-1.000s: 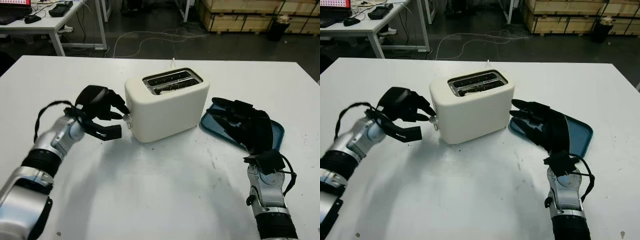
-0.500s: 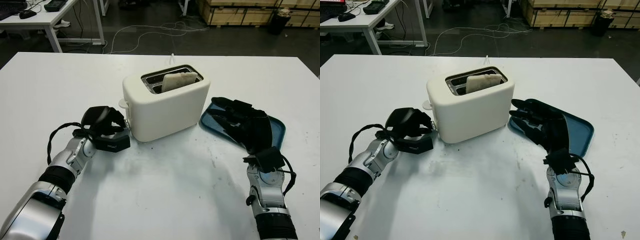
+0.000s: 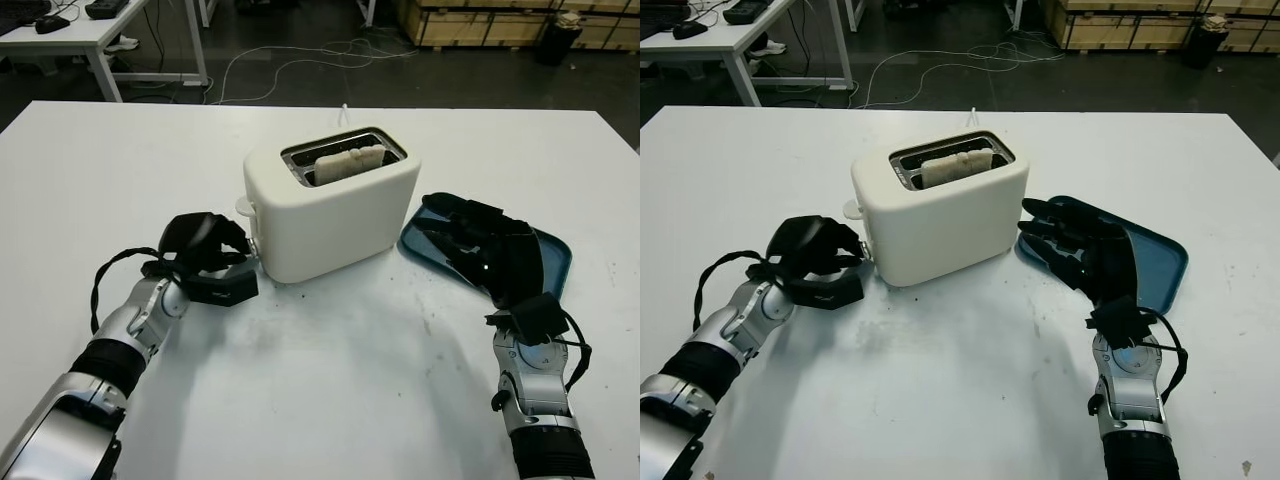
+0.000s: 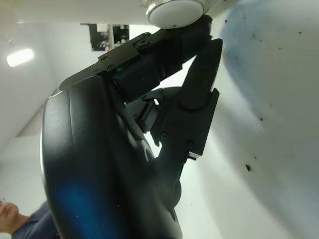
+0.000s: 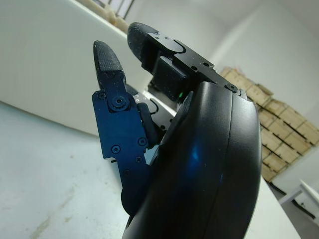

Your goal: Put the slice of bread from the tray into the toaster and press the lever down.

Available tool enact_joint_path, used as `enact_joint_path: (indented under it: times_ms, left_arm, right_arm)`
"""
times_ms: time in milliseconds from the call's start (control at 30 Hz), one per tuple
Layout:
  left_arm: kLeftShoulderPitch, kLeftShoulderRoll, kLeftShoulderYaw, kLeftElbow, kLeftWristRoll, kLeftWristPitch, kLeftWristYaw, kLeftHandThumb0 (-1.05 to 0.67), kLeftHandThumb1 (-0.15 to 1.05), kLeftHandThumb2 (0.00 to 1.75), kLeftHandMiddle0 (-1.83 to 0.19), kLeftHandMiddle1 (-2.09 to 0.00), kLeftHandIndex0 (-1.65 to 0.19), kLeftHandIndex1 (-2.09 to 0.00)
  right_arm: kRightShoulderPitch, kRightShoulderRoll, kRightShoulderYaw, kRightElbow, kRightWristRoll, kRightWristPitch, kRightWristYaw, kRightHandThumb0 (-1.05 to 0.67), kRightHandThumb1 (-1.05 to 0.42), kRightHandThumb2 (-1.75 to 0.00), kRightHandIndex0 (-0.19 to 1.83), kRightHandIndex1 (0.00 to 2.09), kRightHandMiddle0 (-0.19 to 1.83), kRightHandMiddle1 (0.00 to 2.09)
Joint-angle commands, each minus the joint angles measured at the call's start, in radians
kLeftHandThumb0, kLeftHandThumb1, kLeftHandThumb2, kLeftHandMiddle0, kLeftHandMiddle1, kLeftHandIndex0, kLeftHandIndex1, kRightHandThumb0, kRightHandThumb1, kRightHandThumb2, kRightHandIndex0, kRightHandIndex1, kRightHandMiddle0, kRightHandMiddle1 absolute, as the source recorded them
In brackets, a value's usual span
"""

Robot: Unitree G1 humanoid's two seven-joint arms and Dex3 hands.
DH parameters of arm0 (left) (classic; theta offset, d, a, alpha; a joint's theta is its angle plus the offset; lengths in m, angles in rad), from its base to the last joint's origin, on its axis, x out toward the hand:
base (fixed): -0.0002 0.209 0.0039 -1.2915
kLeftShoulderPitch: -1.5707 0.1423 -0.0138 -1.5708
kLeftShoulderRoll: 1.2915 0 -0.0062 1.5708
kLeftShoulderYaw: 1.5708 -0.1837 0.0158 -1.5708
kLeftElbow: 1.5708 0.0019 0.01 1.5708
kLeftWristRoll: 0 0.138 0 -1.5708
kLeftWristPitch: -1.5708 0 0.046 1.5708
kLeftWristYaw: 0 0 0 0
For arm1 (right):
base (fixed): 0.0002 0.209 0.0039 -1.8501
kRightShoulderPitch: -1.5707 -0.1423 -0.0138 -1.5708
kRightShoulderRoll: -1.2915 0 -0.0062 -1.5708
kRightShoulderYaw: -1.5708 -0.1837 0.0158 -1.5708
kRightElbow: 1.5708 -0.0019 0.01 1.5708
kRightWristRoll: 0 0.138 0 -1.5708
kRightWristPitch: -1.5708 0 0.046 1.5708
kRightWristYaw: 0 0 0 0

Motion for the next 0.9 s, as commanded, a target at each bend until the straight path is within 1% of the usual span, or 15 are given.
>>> enact_joint_path:
  times_ms: [0,67,167,233,300,367,433,500,667,767,833,867]
  left_arm:
    - [0.049,-0.024,0.025,-0.101,-0.061,-0.045,-0.039,-0.28,0.87,0.0,-0.85,-1.21,-1.21,-0.01]
    - [0.079,0.001,0.09,-0.187,-0.093,-0.052,-0.03,-0.26,0.86,0.0,-0.79,-1.37,-1.21,0.0]
    - [0.131,0.037,0.199,-0.327,-0.139,-0.058,-0.022,-0.22,0.86,0.0,-0.77,-1.42,-1.19,0.0]
    - [0.157,0.054,0.261,-0.397,-0.152,-0.066,-0.016,-0.2,0.84,0.0,-0.78,-1.48,-1.2,0.0]
    - [0.183,0.067,0.322,-0.478,-0.154,-0.04,-0.024,-0.21,0.83,0.0,-0.77,-1.56,-1.2,-0.01]
    - [0.205,0.073,0.37,-0.551,-0.159,-0.009,-0.038,-0.23,0.82,0.0,-0.77,-1.58,-1.2,-0.01]
    - [0.218,0.076,0.411,-0.601,-0.162,-0.004,-0.039,-0.22,0.8,0.0,-0.81,-1.54,-1.21,-0.01]
    - [0.221,0.076,0.44,-0.643,-0.157,0.006,-0.042,-0.21,0.78,0.01,-0.88,-1.45,-1.22,-0.01]
    - [0.217,0.077,0.479,-0.722,-0.121,0.049,-0.056,-0.23,0.75,0.0,-0.95,-1.4,-1.25,-0.02]
    - [0.21,0.074,0.478,-0.756,-0.095,0.07,-0.07,-0.25,0.73,0.0,-0.97,-1.38,-1.27,-0.03]
    - [0.203,0.072,0.465,-0.767,-0.086,0.069,-0.085,-0.25,0.74,0.0,-1.03,-1.28,-1.28,-0.02]
    - [0.199,0.071,0.458,-0.766,-0.085,0.062,-0.092,-0.24,0.74,0.0,-1.04,-1.27,-1.28,-0.02]
  right_arm:
    - [-0.003,0.003,-0.001,-0.014,0.012,0.017,-0.001,-0.38,-0.86,0.0,1.07,0.04,0.99,0.0]
    - [-0.004,0.002,0.0,-0.012,0.008,0.015,-0.002,-0.4,-0.86,0.0,1.07,0.04,0.99,0.0]
    - [-0.003,0.002,0.0,-0.012,0.009,0.017,0.0,-0.4,-0.86,0.0,1.08,0.04,0.99,0.0]
    - [-0.002,0.003,0.0,-0.013,0.011,0.018,0.001,-0.4,-0.86,0.0,1.08,0.04,0.99,0.0]
    - [-0.003,0.004,0.0,-0.009,0.016,0.013,0.004,-0.4,-0.86,0.0,1.08,0.04,0.99,0.0]
    - [-0.003,0.005,-0.001,-0.005,0.017,0.008,0.006,-0.4,-0.86,0.0,1.08,0.04,0.99,0.0]
    - [-0.001,0.004,-0.001,-0.007,0.015,0.015,0.006,-0.4,-0.86,0.0,1.08,0.03,0.99,0.0]
    - [-0.001,0.004,-0.001,-0.006,0.013,0.014,0.007,-0.4,-0.86,0.0,1.08,0.03,1.0,0.0]
    - [-0.002,0.004,-0.002,0.001,0.015,0.001,0.011,-0.4,-0.86,0.0,1.08,0.03,1.0,0.0]
    - [-0.001,0.004,-0.003,0.004,0.017,-0.001,0.014,-0.4,-0.86,0.0,1.08,0.03,1.0,0.0]
    - [-0.001,0.004,-0.004,0.008,0.021,-0.008,0.019,-0.4,-0.86,0.0,1.08,0.02,0.99,0.0]
    - [-0.001,0.004,-0.004,0.009,0.018,-0.008,0.018,-0.4,-0.86,0.0,1.07,0.02,0.99,0.0]
